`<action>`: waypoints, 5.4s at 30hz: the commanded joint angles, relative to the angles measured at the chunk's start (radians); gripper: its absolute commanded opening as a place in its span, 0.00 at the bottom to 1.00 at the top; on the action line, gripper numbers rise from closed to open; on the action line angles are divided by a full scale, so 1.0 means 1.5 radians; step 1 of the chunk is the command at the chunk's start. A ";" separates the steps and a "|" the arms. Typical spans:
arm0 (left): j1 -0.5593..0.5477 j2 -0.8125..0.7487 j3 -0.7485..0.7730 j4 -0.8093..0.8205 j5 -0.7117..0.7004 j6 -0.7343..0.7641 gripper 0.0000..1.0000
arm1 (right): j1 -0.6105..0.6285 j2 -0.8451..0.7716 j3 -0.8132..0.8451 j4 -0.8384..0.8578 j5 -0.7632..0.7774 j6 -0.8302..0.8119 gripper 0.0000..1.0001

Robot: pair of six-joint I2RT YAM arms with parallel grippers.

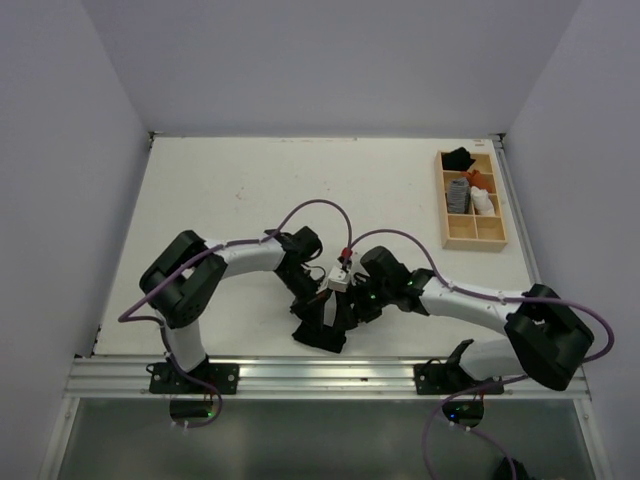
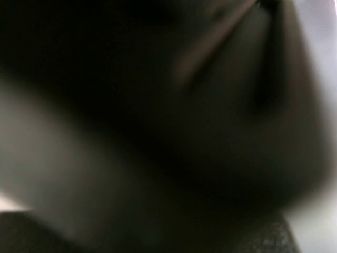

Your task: Roll the underwear

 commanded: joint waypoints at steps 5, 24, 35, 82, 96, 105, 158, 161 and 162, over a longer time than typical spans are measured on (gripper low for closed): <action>-0.034 -0.031 -0.061 0.086 -0.135 -0.042 0.00 | 0.049 -0.102 -0.010 0.006 0.095 0.002 0.65; -0.040 -0.048 -0.095 0.106 -0.158 -0.066 0.00 | 0.059 0.063 0.016 0.077 0.010 -0.021 0.68; -0.041 -0.034 -0.088 0.104 -0.164 -0.070 0.00 | 0.059 0.037 -0.046 0.176 -0.061 0.017 0.68; -0.041 -0.118 -0.087 0.163 -0.277 -0.220 0.20 | 0.097 -0.031 -0.131 0.212 0.005 0.119 0.00; -0.009 -0.127 -0.064 0.214 -0.283 -0.395 0.35 | 0.106 -0.007 -0.084 0.160 0.053 0.128 0.00; 0.021 -0.179 -0.059 0.257 -0.232 -0.427 0.40 | 0.107 0.006 -0.072 0.151 0.072 0.145 0.00; 0.055 -0.626 -0.392 0.533 -0.527 -1.212 0.00 | 0.106 0.105 0.036 0.122 0.085 0.185 0.00; 0.006 -0.613 -0.426 0.571 -0.557 -1.251 0.00 | 0.107 0.116 0.042 0.133 0.081 0.196 0.00; -0.007 -0.609 -0.437 0.584 -0.563 -1.277 0.00 | 0.107 0.121 0.042 0.136 0.082 0.200 0.00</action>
